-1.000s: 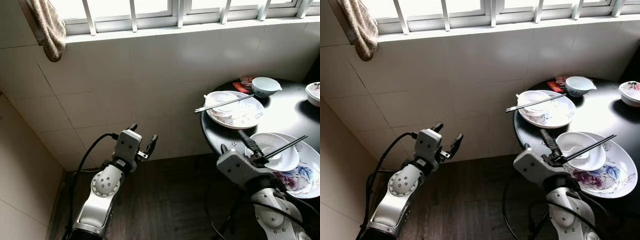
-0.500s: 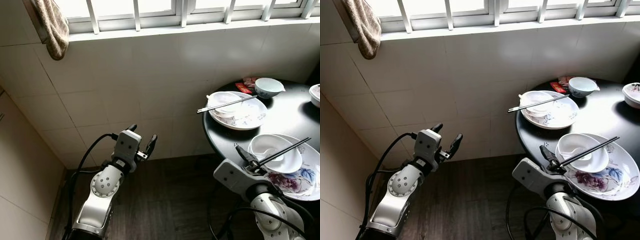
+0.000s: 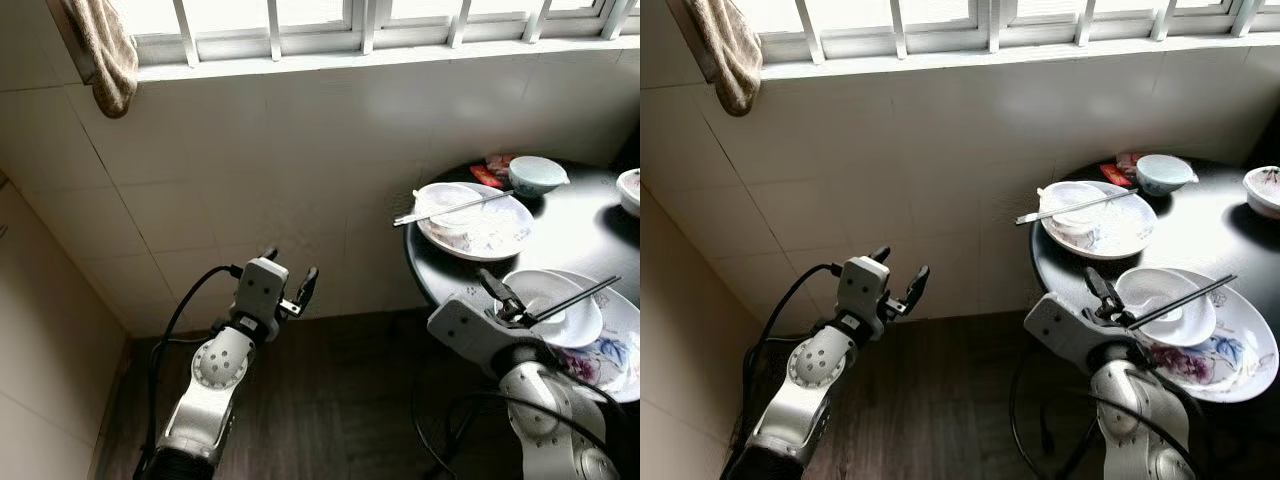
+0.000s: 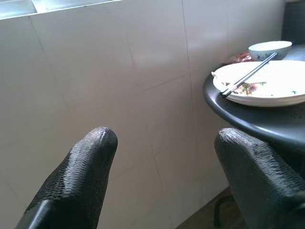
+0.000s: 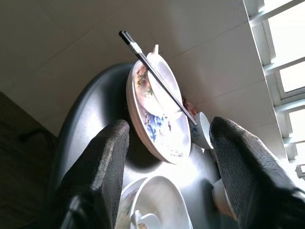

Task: Kitchen organization

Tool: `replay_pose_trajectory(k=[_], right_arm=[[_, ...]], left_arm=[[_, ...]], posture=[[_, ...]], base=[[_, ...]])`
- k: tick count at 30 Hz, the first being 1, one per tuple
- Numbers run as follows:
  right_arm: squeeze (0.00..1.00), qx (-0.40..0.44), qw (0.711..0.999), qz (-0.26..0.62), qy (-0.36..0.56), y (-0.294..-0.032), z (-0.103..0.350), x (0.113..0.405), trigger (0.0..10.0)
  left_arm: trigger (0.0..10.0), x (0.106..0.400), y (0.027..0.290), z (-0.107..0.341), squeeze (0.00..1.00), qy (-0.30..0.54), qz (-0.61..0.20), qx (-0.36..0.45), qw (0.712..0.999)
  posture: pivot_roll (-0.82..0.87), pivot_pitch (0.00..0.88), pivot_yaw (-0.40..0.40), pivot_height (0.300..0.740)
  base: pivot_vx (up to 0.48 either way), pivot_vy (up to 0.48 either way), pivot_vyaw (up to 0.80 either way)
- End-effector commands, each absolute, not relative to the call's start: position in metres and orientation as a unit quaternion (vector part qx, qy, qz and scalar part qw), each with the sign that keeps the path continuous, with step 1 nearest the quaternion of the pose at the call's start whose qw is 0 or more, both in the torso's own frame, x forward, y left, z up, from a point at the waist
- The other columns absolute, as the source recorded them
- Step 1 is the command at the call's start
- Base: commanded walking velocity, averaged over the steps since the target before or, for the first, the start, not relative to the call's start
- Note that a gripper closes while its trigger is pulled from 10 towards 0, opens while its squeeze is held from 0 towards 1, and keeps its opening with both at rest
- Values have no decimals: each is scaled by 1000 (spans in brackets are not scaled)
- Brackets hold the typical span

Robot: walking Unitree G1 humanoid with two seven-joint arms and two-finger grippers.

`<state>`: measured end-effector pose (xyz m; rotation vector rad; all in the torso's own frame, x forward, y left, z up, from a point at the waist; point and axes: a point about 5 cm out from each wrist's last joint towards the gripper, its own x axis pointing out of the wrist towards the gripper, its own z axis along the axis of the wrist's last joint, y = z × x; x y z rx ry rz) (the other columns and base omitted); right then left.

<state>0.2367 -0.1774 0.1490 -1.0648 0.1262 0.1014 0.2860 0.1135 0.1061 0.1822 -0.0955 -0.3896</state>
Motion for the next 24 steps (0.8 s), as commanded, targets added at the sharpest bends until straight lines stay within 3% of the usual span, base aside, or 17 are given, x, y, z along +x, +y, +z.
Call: replay_pose_trajectory(k=[1, 6, 13, 24], right_arm=[[0, -507, 859, 48, 48, -178, 154, 243, 10000], [0, -504, 860, 73, 28, -169, 155, 252, 10000], [0, -498, 862, 88, 26, -160, 148, 256, 10000], [0, -554, 825, 77, 80, -183, 125, 234, 10000]], left_arm=[[10000, 288, 112, 105, 0, -50, -185, 93, 977], [10000, 284, 115, 101, 0, -50, -163, 90, 981], [10000, 284, 122, 103, 0, -50, -160, 99, 981], [10000, 276, 134, 102, 0, -41, -168, 115, 978]], posture=[[-164, 0, -42, 740], [-121, 0, -77, 740], [-97, 0, -60, 740], [-87, 0, -46, 740]], base=[[0, 0, 0], [0, 0, 0], [0, 0, 0], [0, 0, 0]])
